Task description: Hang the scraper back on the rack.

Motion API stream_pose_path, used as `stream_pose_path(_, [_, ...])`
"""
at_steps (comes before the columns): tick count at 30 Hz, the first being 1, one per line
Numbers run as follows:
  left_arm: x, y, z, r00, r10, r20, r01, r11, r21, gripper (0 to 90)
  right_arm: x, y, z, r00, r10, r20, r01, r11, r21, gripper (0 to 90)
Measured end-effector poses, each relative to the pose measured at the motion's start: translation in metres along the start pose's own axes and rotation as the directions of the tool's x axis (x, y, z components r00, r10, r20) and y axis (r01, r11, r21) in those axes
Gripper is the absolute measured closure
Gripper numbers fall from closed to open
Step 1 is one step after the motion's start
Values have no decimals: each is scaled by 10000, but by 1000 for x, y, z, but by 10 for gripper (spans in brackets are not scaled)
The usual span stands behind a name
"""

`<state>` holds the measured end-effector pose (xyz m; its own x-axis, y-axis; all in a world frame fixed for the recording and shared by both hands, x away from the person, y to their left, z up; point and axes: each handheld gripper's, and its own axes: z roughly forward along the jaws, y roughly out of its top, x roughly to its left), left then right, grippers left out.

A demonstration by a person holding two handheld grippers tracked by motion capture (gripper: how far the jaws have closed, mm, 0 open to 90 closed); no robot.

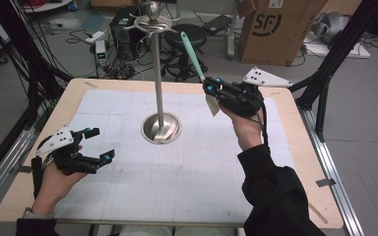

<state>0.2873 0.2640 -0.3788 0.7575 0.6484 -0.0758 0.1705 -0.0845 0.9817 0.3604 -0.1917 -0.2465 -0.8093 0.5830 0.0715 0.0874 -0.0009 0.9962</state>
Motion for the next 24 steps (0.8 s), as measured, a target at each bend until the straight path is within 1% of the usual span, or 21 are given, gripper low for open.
stream_pose_path(1, [0, 0, 0, 10000, 10, 25, -10, 10000, -18, 17, -1, 1, 1, 10000, -2, 53, 2, 10000, -28, 812])
stream_pose_path(2, [0, 0, -1, 10000, 12, 24, -12, 10000, -26, 17, -2, 1, 1, 10000, 68, -42, -69, 9999, -74, 812])
stream_pose_path(6, [0, 0, -2, 10000, -24, -18, 24, 10000, -23, 17, -3, 3, 4, 10000, -4, -15, 4, 9999, -101, 811])
stream_pose_path(9, [1, -1, -2, 10000, -66, -28, 66, 10000, -22, 17, -2, 3, 7, 9997, -154, 204, 155, 9999, -60, 811])
stream_pose_path(12, [0, -1, -2, 10000, -42, -13, 42, 10000, -18, 17, -1, 2, 9, 9996, -174, 204, 175, 9998, -86, 811])
stream_pose_path(14, [1, -1, -3, 10000, -35, -9, 35, 10000, 9, 17, -2, 2, 11, 9998, -101, 160, 103, 9999, -114, 811])
stream_pose_path(20, [1, -2, -3, 10000, -78, -42, 78, 10000, -14, 17, -1, 5, 16, 9997, -200, 134, 200, 9998, -11, 811])
stream_pose_path(24, [1, -2, -4, 10000, -74, -50, 74, 10000, -39, 17, -1, 4, 20, 9996, -185, 205, 184, 9998, 68, 811])
